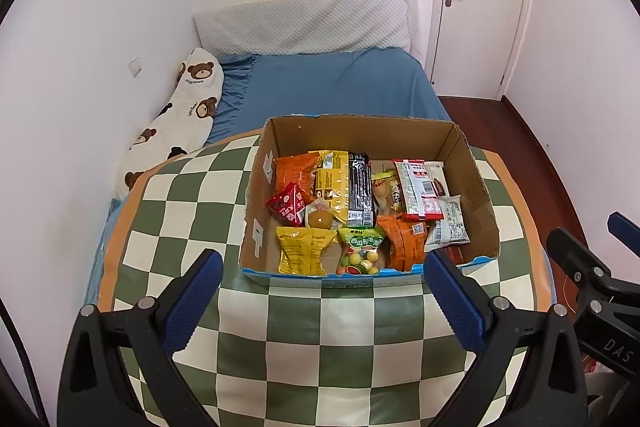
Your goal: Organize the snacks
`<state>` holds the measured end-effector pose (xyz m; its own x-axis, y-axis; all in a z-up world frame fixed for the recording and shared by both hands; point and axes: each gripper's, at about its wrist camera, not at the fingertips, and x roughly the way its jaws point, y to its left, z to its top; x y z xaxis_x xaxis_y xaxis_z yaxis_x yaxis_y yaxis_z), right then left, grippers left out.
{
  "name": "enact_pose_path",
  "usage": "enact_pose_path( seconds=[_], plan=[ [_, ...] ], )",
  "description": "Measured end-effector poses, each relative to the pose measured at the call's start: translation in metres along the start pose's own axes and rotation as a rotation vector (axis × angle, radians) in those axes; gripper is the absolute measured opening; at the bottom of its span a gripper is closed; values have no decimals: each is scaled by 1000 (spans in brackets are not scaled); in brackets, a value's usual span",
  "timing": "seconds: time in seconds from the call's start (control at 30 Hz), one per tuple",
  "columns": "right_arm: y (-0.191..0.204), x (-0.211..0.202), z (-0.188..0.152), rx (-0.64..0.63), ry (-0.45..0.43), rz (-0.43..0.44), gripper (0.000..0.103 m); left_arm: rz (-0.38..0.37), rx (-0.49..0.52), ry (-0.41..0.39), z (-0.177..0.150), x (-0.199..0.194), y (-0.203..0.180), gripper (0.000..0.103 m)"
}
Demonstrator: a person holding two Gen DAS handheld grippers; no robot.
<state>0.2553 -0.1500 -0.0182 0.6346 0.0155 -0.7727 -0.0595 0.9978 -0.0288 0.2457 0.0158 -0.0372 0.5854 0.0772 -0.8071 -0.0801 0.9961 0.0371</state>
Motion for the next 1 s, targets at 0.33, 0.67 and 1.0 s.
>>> enact_pose_path(
  seconds=[0.33, 0.67, 1.0],
  plan=[
    [-1, 6, -2, -3, 11, -11, 103, -7, -3, 9, -1, 1, -1, 103],
    [-4, 3, -3, 1, 5, -16, 103, -4, -3, 4, -2, -2, 0, 103],
    [-6, -5, -1, 0, -7, -32, 103, -6, -3, 2, -2, -3, -1, 103]
  ],
)
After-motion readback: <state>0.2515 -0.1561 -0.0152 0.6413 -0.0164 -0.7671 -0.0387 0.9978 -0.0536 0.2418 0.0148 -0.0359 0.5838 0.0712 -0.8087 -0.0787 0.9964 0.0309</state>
